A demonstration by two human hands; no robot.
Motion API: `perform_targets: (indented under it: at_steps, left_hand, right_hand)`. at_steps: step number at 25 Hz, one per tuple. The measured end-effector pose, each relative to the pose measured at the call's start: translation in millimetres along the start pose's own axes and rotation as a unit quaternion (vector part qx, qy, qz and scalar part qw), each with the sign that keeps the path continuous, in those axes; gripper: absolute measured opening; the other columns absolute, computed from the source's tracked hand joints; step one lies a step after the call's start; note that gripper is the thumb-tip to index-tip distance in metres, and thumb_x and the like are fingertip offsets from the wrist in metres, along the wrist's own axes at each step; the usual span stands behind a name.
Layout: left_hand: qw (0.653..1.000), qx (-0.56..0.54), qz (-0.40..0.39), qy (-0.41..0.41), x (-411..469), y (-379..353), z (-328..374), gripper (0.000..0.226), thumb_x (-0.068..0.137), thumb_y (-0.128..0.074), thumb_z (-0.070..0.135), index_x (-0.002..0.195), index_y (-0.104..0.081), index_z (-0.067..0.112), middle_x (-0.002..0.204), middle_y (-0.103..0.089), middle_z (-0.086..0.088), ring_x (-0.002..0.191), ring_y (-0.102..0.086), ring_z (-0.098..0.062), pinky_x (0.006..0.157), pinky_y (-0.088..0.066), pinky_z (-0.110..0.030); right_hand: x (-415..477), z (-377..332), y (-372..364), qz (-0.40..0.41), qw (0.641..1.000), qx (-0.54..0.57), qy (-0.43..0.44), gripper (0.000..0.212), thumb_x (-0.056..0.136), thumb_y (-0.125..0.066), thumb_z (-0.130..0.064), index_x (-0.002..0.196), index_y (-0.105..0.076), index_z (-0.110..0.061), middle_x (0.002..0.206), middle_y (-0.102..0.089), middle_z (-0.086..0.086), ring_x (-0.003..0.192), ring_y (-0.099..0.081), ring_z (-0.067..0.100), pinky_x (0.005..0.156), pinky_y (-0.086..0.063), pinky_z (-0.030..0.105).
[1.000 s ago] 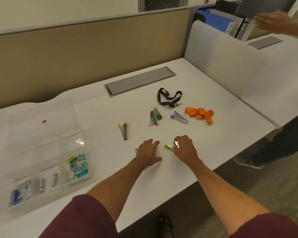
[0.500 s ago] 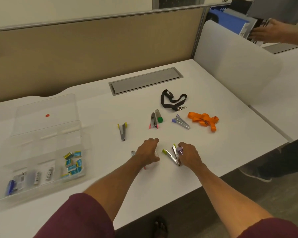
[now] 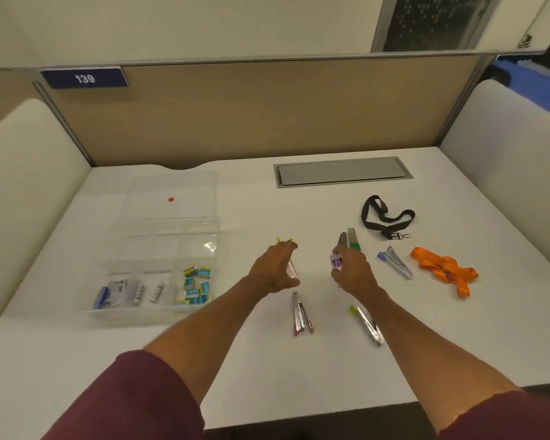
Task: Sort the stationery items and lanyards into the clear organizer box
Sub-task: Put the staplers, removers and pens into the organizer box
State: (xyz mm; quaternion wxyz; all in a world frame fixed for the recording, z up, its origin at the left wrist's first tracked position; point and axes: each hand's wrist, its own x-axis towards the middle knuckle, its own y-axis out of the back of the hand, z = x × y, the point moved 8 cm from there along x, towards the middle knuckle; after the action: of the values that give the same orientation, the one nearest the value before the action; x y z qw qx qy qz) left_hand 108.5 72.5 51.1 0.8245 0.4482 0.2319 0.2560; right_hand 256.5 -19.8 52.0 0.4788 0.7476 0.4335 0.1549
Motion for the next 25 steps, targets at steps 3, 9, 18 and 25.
perform_targets:
  at_steps: [3,9,18,25]
  left_hand:
    - [0.999,0.002,0.034,0.028,-8,41,-43,0.082,0.071,-0.077,0.029,0.139,-0.033,0.018,0.126,-0.05,-0.009,0.117,-0.047,-0.027,0.092,-0.047,-0.04]
    - [0.993,-0.037,0.077,0.086,-18,100,-135,0.095,0.068,-0.08,0.021,0.145,-0.023,0.021,0.128,-0.051,-0.012,0.121,-0.048,-0.028,0.097,-0.048,-0.045]
    - [0.993,-0.043,0.03,0.109,-6,117,-220,0.118,0.064,-0.085,0.018,0.15,-0.004,0.03,0.114,-0.058,-0.015,0.105,-0.057,-0.03,0.09,-0.052,-0.044]
    - [0.997,-0.029,-0.044,0.06,13,100,-233,0.125,0.064,-0.087,0.02,0.151,0.003,0.033,0.115,-0.067,-0.015,0.1,-0.064,-0.027,0.096,-0.05,-0.039]
  right_hand:
    - [16,-63,-19,-0.009,0.998,-0.005,0.068,0.037,0.084,-0.06,-0.003,0.121,-0.055,-0.006,0.113,-0.056,0.019,0.104,-0.059,0.034,0.081,-0.051,0.036]
    - [42,-171,-66,-0.028,0.991,0.019,0.132,0.034,0.083,-0.064,-0.013,0.116,-0.056,-0.01,0.11,-0.054,0.015,0.099,-0.059,0.031,0.076,-0.043,0.029]
    - [73,-268,-139,-0.058,0.986,0.043,0.151,0.039,0.083,-0.068,-0.02,0.118,-0.054,-0.01,0.115,-0.051,0.013,0.101,-0.06,0.029,0.083,-0.047,0.03]
    - [83,-284,-176,-0.111,0.975,-0.096,0.167,0.04,0.088,-0.064,-0.021,0.124,-0.052,-0.006,0.128,-0.045,0.012,0.104,-0.061,0.03,0.087,-0.05,0.037]
